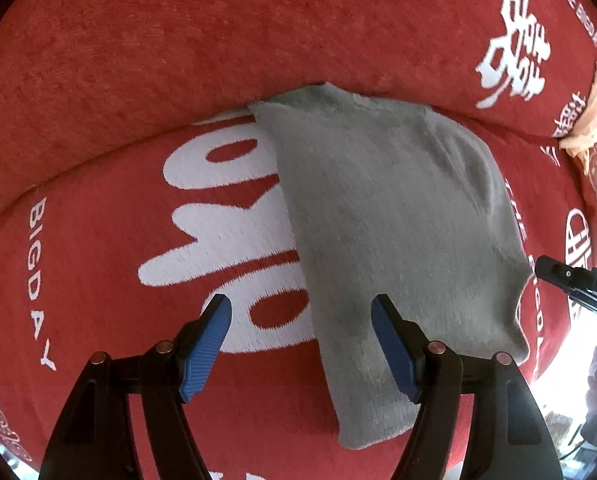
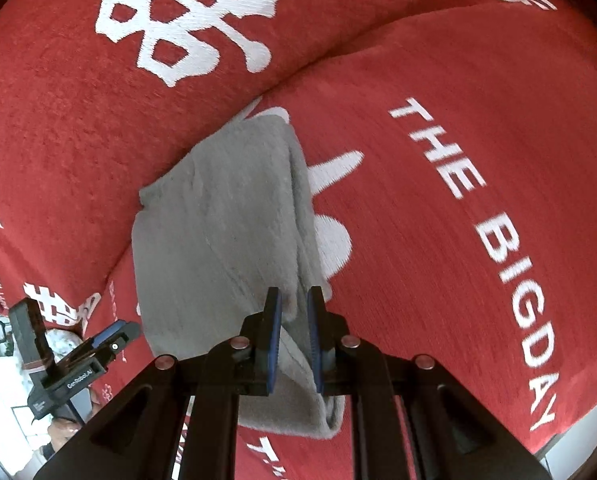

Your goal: Fold small clothes

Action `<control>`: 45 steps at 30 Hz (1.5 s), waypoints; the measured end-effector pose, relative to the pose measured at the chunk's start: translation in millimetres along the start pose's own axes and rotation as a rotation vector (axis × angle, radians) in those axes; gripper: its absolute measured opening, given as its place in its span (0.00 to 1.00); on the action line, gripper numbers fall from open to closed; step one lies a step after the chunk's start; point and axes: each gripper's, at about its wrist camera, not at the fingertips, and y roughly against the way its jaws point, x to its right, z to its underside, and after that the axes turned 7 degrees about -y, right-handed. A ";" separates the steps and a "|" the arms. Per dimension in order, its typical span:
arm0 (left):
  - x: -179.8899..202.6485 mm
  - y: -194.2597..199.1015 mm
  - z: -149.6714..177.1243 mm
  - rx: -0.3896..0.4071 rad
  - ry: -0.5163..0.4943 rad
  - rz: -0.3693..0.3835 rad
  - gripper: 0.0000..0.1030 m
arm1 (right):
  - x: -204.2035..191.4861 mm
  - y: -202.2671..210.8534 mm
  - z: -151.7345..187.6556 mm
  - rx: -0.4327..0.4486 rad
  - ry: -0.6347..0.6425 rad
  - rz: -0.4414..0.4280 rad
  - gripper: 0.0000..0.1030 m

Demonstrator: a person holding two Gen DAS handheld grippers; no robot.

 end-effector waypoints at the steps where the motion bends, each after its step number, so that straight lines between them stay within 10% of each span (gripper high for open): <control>1: -0.6 -0.8 -2.0 0.001 0.002 -0.005 0.71 | -1.3 -0.5 -0.7 0.000 0.003 0.000 0.14; 6: -4.7 -4.8 -5.6 -0.019 0.018 -0.021 0.71 | -4.2 -1.9 -4.6 -0.006 0.009 0.000 0.16; 10: -7.9 -8.7 -7.5 -0.018 0.037 -0.043 0.71 | 2.0 -1.8 -3.8 -0.009 -0.016 -0.009 0.41; 13: -8.6 -9.7 -9.2 -0.001 0.042 -0.067 1.00 | 8.4 -3.3 -4.3 -0.017 -0.033 -0.013 0.43; 23: -9.5 -24.5 -19.5 -0.019 0.057 -0.069 1.00 | 10.5 -15.9 -16.4 -0.061 -0.045 -0.059 0.59; 45: -32.3 -80.4 -43.5 -0.070 0.124 0.130 1.00 | 27.0 -67.3 -50.4 -0.274 -0.032 -0.256 0.59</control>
